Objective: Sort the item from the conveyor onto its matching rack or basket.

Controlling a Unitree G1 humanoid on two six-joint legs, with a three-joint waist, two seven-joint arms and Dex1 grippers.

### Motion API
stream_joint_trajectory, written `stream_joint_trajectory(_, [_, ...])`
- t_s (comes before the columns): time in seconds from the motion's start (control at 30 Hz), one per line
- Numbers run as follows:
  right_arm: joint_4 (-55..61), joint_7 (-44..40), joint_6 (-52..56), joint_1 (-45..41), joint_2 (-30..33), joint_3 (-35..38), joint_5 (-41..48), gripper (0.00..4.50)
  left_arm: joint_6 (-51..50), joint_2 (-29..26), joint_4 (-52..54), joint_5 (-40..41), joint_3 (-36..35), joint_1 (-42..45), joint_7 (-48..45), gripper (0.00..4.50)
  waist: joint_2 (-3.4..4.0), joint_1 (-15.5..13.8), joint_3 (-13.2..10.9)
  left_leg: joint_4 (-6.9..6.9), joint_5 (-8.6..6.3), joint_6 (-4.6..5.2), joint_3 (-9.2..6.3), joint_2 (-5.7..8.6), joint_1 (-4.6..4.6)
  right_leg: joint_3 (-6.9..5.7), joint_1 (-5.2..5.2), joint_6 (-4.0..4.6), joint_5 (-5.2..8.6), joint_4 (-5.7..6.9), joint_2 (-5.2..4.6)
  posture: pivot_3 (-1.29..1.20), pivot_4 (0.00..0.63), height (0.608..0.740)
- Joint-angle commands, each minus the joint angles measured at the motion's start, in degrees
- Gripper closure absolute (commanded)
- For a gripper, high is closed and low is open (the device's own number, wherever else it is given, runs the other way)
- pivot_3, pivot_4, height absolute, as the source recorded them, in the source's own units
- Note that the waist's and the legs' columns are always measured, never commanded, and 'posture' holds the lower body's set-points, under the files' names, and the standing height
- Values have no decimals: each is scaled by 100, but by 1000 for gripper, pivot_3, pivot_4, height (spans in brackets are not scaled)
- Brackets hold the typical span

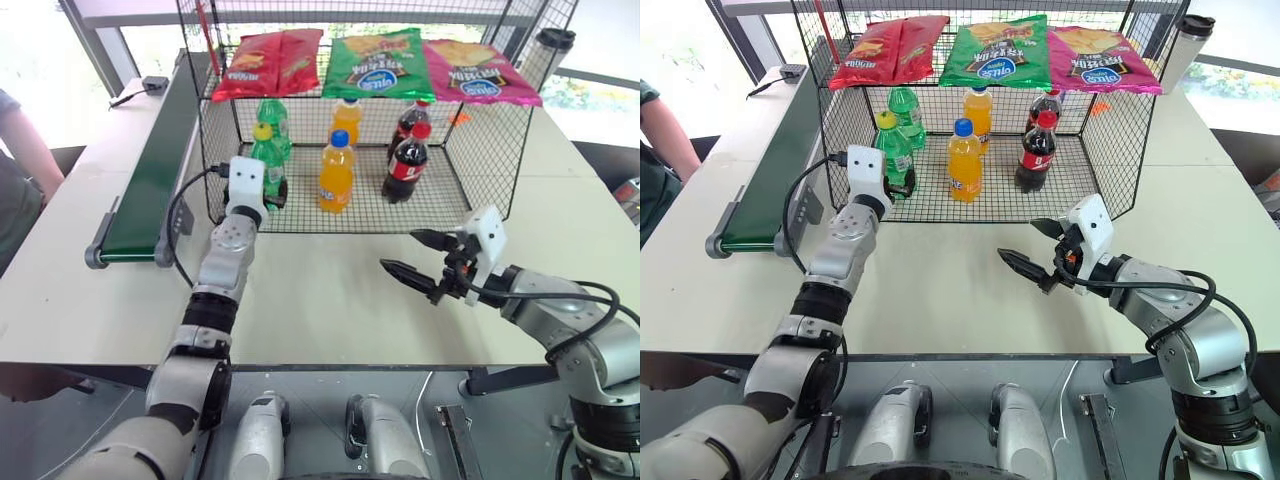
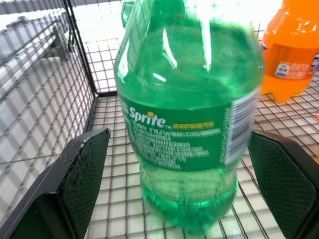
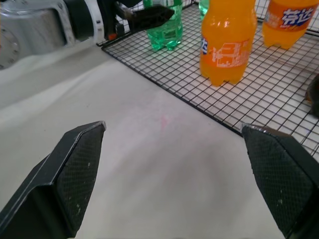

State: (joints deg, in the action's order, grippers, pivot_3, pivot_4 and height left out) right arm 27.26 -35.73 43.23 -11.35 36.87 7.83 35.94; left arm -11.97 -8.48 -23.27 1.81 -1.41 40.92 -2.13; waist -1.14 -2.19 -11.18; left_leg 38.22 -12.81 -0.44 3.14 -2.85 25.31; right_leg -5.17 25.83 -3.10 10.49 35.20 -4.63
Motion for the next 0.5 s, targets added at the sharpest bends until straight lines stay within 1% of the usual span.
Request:
stream_joint_trajectory(0.03, [121,-8,-105,-35,-31,66,48,0,-599,-165,1056,-39,51,-172,-155,28,0,0,0,0,0,0,0,0,-1,0,-1,0,0,0,0,0,150,740])
stream_joint_trajectory(0.17, [157,4,-82,25,-11,149,93,0,-1284,-584,2477,434,79,-746,-1030,28,2,12,1,0,0,0,0,-1,-3,0,-1,1,1,1,0,0,150,740])
stream_joint_trajectory(0.27, [153,-12,-71,93,23,224,128,0,-2062,-1091,3658,952,-153,-1346,-1588,28,3,19,1,-1,0,0,-1,-2,-3,0,0,2,1,2,1,0,150,740])
stream_joint_trajectory(0.33, [99,-36,-85,100,10,227,134,0,-2526,-1380,4336,1419,-394,-1725,-1894,28,4,12,2,-2,0,-1,-1,-3,-4,1,0,18,11,2,1,0,150,740])
stream_joint_trajectory(0.43, [-38,-78,-131,54,-63,169,128,0,-2847,-1717,4903,1859,-771,-2283,-2168,28,5,5,3,1,0,-1,-3,-3,-5,0,-2,6,23,1,1,0,150,740])
stream_joint_trajectory(0.5, [-114,-109,-165,19,-94,119,102,0,-2885,-1883,5069,1943,-939,-2620,-2240,28,7,4,3,1,0,-2,-2,-3,-12,1,-8,7,24,0,0,0,150,740])
